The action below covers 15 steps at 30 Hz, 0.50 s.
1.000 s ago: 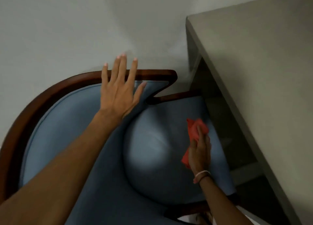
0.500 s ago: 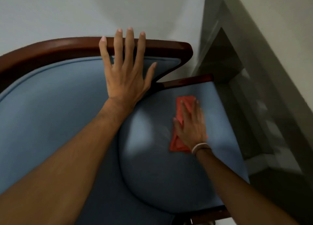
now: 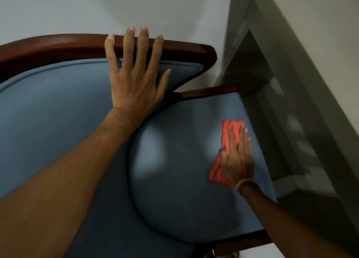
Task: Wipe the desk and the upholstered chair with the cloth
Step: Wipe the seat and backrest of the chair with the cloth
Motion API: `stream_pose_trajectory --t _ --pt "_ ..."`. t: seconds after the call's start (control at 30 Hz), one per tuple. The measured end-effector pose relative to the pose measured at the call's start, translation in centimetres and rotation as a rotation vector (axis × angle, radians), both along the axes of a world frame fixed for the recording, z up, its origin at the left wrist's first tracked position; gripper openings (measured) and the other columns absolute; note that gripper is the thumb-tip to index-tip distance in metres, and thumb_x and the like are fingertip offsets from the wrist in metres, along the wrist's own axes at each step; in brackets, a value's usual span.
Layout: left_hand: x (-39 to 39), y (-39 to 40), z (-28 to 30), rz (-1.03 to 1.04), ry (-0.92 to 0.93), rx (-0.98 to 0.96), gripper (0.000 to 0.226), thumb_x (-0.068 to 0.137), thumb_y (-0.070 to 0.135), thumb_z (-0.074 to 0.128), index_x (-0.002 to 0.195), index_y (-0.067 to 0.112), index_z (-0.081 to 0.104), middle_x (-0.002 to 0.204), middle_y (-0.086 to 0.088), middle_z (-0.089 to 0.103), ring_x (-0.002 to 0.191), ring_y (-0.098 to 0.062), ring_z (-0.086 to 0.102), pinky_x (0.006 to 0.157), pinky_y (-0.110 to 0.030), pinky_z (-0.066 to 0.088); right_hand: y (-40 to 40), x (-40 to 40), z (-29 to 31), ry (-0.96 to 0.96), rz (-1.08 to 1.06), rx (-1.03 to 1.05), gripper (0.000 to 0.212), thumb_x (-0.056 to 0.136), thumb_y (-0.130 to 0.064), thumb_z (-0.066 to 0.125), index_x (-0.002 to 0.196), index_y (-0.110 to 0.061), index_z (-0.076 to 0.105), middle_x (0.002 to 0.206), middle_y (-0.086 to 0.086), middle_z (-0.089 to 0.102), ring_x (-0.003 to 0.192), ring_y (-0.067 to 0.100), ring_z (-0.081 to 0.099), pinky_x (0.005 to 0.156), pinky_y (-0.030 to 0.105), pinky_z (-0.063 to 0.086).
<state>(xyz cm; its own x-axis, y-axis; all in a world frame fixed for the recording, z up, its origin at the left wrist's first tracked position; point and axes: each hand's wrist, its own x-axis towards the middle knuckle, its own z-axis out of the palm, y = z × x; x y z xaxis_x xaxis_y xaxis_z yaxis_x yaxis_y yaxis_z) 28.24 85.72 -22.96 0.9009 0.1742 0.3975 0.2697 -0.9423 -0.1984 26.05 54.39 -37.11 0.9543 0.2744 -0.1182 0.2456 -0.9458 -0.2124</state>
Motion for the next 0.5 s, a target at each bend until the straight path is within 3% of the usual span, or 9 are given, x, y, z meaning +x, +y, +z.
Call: stream_pose_trajectory --t 0.1,0.2,0.3,0.37,0.43,0.5 --pt "0.0 0.0 0.0 -0.010 0.016 0.012 0.064 0.104 0.052 0.023 0.158 0.017 0.019 0.162 -0.018 0.029 0.150 -0.041 0.026 0.118 -0.070 0.017 7.5 1.0 -0.1 0.005 0.057 0.093 0.075 0.096 -0.029 0.051 0.160 -0.007 0.019 0.168 0.025 0.014 0.157 0.041 0.012 0.130 0.052 0.010" --pt "0.0 0.2 0.0 -0.005 0.008 -0.004 0.063 0.104 0.052 0.024 0.157 0.018 0.020 0.162 -0.018 0.029 0.151 -0.041 0.025 0.118 -0.071 0.017 12.0 -4.1 -1.0 0.001 0.534 0.181 0.076 0.089 -0.026 0.053 0.158 -0.009 0.029 0.167 0.020 0.025 0.158 0.037 0.015 0.129 0.052 0.014" --pt "-0.1 0.1 0.1 0.004 0.005 -0.016 0.062 0.104 0.053 0.022 0.156 0.019 0.019 0.163 -0.017 0.028 0.151 -0.041 0.023 0.118 -0.071 0.015 7.6 -8.4 -0.9 0.047 0.858 0.105 0.082 0.083 -0.040 0.050 0.159 -0.017 0.029 0.168 0.018 0.025 0.159 0.033 0.012 0.131 0.042 0.003" --pt "-0.1 -0.2 0.2 0.006 0.005 -0.018 0.061 0.104 0.052 0.020 0.156 0.020 0.018 0.163 -0.017 0.027 0.152 -0.041 0.022 0.118 -0.070 0.013 1.5 -9.0 -0.8 0.086 0.917 0.047 0.071 0.097 -0.053 0.027 0.160 -0.020 0.028 0.168 0.014 0.025 0.158 0.032 0.015 0.130 0.042 0.009" --pt "-0.1 -0.4 0.3 0.017 0.001 -0.028 0.061 0.105 0.053 0.021 0.156 0.019 0.019 0.163 -0.017 0.027 0.152 -0.041 0.021 0.118 -0.071 0.011 -4.7 -8.3 -0.6 0.101 0.833 0.048 0.074 0.099 -0.057 0.010 0.155 -0.017 0.036 0.165 0.014 0.033 0.156 0.034 0.024 0.128 0.048 0.021" --pt "-0.2 -0.6 0.4 0.036 0.004 -0.030 0.062 0.105 0.053 0.021 0.156 0.019 0.020 0.163 -0.018 0.028 0.152 -0.041 0.021 0.118 -0.071 0.011 -9.0 -6.7 -0.6 0.106 0.604 0.098 0.060 0.101 -0.045 0.031 0.152 -0.014 0.041 0.162 0.018 0.037 0.153 0.039 0.030 0.121 0.057 0.032"
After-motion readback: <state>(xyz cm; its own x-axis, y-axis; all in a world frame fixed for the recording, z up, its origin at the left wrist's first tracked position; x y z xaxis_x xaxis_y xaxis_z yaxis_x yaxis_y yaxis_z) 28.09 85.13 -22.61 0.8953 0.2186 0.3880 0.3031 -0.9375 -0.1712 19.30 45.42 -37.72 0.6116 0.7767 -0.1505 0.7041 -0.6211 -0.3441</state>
